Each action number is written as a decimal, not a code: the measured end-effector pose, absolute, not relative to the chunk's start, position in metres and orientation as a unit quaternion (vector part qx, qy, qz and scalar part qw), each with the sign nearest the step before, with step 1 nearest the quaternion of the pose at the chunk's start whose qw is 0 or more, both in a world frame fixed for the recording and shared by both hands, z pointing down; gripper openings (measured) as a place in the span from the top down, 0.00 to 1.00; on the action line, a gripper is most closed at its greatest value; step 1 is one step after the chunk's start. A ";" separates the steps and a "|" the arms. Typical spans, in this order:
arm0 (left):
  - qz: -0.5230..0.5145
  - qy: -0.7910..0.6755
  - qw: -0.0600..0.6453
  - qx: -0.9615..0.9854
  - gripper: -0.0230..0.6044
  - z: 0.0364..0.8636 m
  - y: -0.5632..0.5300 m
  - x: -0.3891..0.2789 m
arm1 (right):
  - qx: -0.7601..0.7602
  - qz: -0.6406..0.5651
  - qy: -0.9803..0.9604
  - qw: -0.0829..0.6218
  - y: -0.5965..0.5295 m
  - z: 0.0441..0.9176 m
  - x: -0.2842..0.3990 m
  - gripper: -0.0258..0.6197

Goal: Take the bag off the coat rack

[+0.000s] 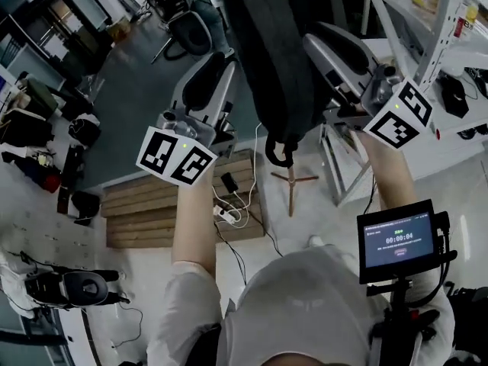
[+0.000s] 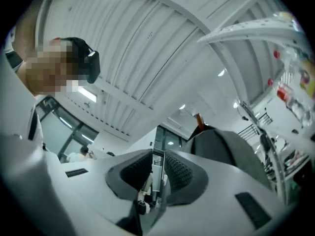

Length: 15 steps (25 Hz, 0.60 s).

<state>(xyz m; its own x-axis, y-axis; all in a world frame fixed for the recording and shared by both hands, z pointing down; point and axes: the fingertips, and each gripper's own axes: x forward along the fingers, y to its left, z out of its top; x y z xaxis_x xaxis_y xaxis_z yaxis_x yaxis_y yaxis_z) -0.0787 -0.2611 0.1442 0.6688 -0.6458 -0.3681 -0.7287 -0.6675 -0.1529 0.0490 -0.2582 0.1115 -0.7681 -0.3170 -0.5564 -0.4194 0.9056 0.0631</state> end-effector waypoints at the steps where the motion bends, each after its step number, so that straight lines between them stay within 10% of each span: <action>1: 0.135 0.382 0.156 -0.901 0.81 0.131 -0.271 -0.071 | -0.215 0.106 0.933 0.270 -0.267 0.102 0.059 0.87; 15: -0.071 0.429 0.271 -0.859 0.75 -0.024 -0.409 -0.006 | -0.345 0.236 0.908 0.036 -0.419 -0.027 0.066 0.79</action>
